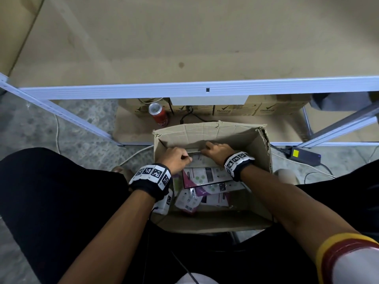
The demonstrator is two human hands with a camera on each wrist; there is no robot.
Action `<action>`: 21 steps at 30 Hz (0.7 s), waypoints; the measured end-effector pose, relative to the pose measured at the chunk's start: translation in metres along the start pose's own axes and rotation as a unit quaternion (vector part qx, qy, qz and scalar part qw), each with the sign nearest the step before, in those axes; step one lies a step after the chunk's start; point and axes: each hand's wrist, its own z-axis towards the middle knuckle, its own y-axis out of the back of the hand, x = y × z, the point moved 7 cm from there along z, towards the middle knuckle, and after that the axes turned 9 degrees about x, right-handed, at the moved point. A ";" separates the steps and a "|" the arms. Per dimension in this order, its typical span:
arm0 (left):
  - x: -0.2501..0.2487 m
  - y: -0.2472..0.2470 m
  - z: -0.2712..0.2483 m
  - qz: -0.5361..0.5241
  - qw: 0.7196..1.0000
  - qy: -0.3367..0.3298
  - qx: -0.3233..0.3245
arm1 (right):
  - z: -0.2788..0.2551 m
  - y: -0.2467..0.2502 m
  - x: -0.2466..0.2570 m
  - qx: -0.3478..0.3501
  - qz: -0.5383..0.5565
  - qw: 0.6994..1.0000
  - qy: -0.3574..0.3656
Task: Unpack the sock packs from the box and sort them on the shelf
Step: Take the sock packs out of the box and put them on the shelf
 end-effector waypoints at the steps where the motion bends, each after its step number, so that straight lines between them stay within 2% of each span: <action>1: 0.001 -0.001 0.000 0.001 1.000 0.001 0.003 | 0.000 0.002 -0.001 -0.009 -0.001 1.000 -0.004; 4: 0.002 -0.004 0.000 0.008 1.000 0.001 0.016 | 0.001 0.008 -0.003 -0.036 0.005 0.999 -0.026; 9: -0.001 -0.013 0.000 0.010 0.999 -0.007 0.038 | 0.002 -0.007 0.008 0.021 0.006 1.000 -0.015; 14: -0.004 -0.018 0.003 0.029 0.998 -0.003 0.053 | -0.001 -0.003 0.012 -0.006 -0.011 0.999 -0.029; 21: -0.022 -0.076 0.031 0.090 0.987 0.002 0.130 | -0.011 0.034 -0.014 -0.016 0.032 0.999 -0.013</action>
